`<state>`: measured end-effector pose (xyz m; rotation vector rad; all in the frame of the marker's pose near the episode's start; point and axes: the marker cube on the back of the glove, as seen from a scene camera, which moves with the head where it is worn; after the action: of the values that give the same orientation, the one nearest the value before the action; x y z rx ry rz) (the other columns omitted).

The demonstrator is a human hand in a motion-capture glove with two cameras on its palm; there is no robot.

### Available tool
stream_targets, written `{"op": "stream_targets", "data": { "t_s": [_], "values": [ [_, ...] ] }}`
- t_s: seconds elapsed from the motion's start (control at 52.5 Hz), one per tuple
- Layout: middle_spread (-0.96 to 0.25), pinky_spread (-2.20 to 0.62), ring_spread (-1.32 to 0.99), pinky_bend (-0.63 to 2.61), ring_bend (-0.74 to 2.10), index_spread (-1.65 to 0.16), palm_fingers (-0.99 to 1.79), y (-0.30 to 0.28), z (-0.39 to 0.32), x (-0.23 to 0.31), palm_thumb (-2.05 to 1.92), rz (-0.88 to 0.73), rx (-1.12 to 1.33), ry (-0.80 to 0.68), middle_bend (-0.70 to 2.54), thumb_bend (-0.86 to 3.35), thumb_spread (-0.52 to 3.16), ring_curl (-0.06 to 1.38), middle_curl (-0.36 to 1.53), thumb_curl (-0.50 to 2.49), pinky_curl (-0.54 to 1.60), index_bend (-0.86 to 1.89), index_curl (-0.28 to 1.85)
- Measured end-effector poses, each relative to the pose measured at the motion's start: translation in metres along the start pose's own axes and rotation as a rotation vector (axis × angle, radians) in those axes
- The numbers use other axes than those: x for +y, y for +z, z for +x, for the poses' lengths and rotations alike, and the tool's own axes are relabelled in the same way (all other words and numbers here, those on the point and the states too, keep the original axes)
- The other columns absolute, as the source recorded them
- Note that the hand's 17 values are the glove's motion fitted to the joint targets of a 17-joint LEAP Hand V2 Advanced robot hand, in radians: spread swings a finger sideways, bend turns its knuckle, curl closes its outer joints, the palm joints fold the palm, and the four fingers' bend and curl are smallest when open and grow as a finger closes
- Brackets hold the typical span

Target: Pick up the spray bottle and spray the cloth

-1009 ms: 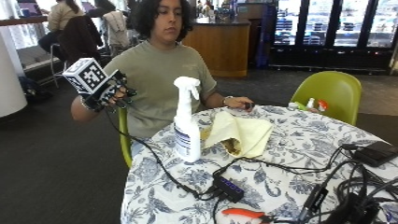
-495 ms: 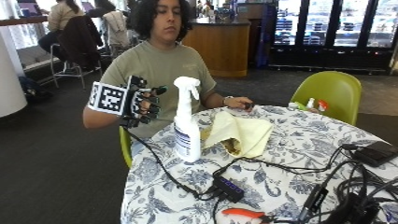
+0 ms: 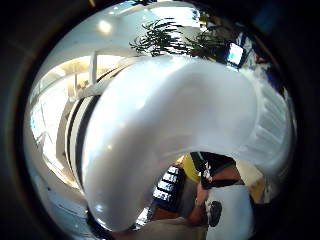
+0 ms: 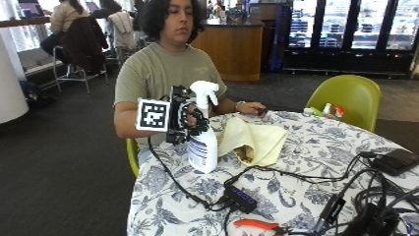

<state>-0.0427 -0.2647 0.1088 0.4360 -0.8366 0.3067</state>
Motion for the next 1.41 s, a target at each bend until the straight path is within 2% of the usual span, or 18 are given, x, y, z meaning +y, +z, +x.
{"op": "stream_targets", "data": {
  "t_s": [0.076,0.152,0.266,0.362,0.381,0.438,0.495,0.514,0.647,0.856,0.99,1.085,1.18,1.408],
  "values": [
    [0.01,0.12,-0.04,0.29,0.54,-0.21,0.45,0.004,0.004,-0.022,0.85,0.121,-0.034,0.013,0.25,-0.03,0.87,0.35,0.36,0.39,0.34,0.08,0.19],
    [0.01,0.10,-0.05,0.30,0.55,-0.20,0.46,0.008,0.006,-0.036,0.84,0.172,-0.032,0.023,0.25,-0.03,0.86,0.36,0.36,0.39,0.35,0.09,0.19],
    [0.00,0.08,-0.06,0.30,0.56,-0.20,0.50,0.010,0.011,-0.058,0.84,0.230,-0.027,-0.081,0.26,-0.03,0.86,0.36,0.37,0.39,0.35,0.10,0.19],
    [-0.03,0.07,-0.08,0.21,0.56,-0.22,0.79,0.007,0.001,-0.063,0.87,0.121,-0.077,0.066,0.35,-0.02,0.86,0.34,0.39,0.40,0.32,0.19,0.22],
    [-0.03,0.07,-0.09,0.20,0.55,-0.23,0.80,0.007,-0.001,-0.066,0.87,0.114,-0.088,0.081,0.35,-0.02,0.86,0.34,0.39,0.40,0.31,0.18,0.22],
    [-0.08,0.02,-0.11,0.17,0.53,-0.25,1.10,0.008,-0.007,-0.072,0.94,0.092,-0.112,0.098,0.40,0.01,0.84,0.34,0.41,0.42,0.30,0.27,0.27],
    [-0.12,-0.04,-0.13,0.25,0.55,-0.25,1.25,0.010,-0.011,-0.075,0.97,0.072,-0.114,0.111,0.41,0.00,0.79,0.36,0.43,0.45,0.33,0.26,0.30],
    [-0.13,-0.11,-0.14,0.33,0.58,-0.25,1.38,0.011,-0.012,-0.075,1.00,0.067,-0.110,0.109,0.44,0.01,0.74,0.38,0.44,0.47,0.36,0.23,0.31],
    [-0.17,-0.21,-0.17,0.39,0.64,-0.26,1.42,-0.001,-0.033,-0.074,1.02,-0.052,-0.093,0.033,0.52,-0.03,0.55,0.43,0.49,0.54,0.41,0.31,0.39],
    [-0.20,-0.26,-0.19,0.42,0.67,-0.27,1.38,-0.037,-0.126,-0.078,0.99,-0.299,-0.012,-0.026,0.60,-0.03,0.39,0.47,0.54,0.61,0.43,0.44,0.49],
    [-0.21,-0.27,-0.19,0.44,0.68,-0.27,1.36,-0.028,-0.165,-0.077,0.99,-0.522,0.177,0.016,0.61,-0.02,0.34,0.48,0.55,0.65,0.44,0.46,0.52],
    [-0.21,-0.27,-0.19,0.44,0.69,-0.27,1.36,-0.003,-0.163,-0.075,0.99,-0.669,0.356,0.073,0.62,-0.02,0.32,0.49,0.56,0.68,0.45,0.46,0.53],
    [-0.20,-0.27,-0.19,0.46,0.70,-0.26,1.36,0.028,-0.139,-0.063,1.00,-0.810,0.586,0.169,0.64,-0.02,0.31,0.50,0.57,0.70,0.45,0.45,0.55],
    [-0.19,-0.26,-0.18,0.48,0.72,-0.26,1.34,0.088,-0.046,-0.019,1.00,-1.015,1.107,0.330,0.65,-0.02,0.30,0.50,0.58,0.75,0.46,0.41,0.57]
  ]
}}
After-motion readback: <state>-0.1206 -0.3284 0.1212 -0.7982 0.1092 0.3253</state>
